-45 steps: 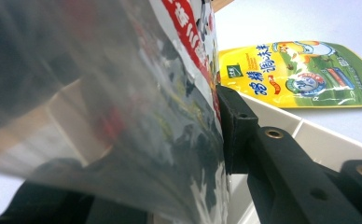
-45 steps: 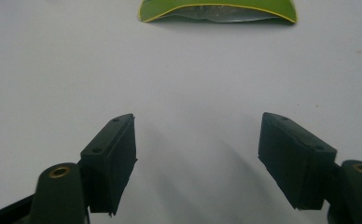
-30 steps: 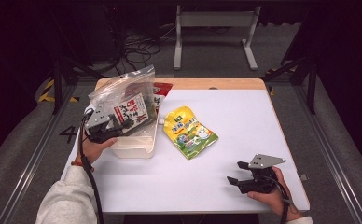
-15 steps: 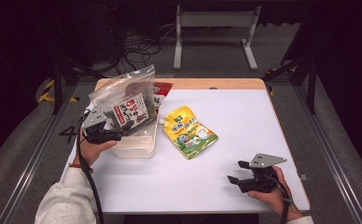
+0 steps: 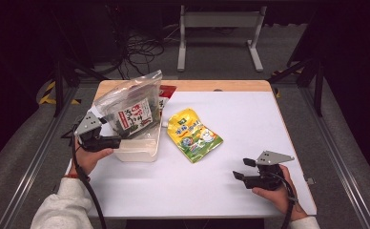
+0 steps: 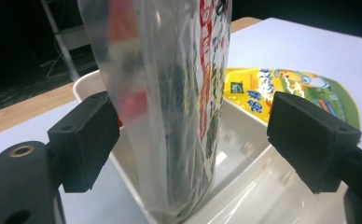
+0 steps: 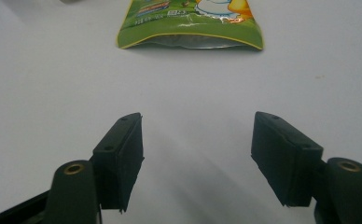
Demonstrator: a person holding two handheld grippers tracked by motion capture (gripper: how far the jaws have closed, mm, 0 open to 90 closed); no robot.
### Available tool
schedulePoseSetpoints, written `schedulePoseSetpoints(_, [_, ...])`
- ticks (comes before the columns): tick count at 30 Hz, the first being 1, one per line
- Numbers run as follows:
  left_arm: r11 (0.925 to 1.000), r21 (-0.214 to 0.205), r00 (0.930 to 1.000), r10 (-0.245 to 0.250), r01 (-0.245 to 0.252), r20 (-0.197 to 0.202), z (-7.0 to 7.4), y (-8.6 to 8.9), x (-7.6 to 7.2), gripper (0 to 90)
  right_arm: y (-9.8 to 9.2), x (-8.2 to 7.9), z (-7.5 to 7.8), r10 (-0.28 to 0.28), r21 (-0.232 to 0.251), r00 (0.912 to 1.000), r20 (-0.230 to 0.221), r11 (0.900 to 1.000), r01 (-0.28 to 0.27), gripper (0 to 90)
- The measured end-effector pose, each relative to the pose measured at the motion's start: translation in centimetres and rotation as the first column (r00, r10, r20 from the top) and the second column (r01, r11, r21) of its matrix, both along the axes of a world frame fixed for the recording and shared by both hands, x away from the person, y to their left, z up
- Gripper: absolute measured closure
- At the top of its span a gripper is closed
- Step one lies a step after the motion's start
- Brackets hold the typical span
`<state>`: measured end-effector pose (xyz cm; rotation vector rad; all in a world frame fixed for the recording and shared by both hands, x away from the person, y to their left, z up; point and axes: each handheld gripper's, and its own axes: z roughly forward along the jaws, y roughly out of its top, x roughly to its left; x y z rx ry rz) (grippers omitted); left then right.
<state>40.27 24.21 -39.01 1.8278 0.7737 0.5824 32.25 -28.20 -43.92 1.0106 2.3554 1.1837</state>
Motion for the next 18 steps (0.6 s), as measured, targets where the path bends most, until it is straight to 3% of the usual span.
schedulePoseSetpoints(10, [0.9999,-0.001,0.9999,0.014,-0.014,0.002,0.0,0.7,-2.2,14.9,0.2,1.3,0.6,-0.009,0.01,0.9998,0.018,0.9999,0.008,39.2])
schedulePoseSetpoints(13, [0.9999,0.01,1.0,0.006,-0.006,0.008,0.1,0.9,-4.0,15.2,0.6,2.3,1.0,-0.001,0.04,0.9996,0.027,0.9992,0.0,47.2])
schedulePoseSetpoints(18, [0.999,0.043,0.9997,-0.015,0.014,0.018,0.0,0.7,-6.2,15.3,1.6,3.8,1.3,0.009,0.042,0.9995,0.03,0.9991,-0.011,55.8])
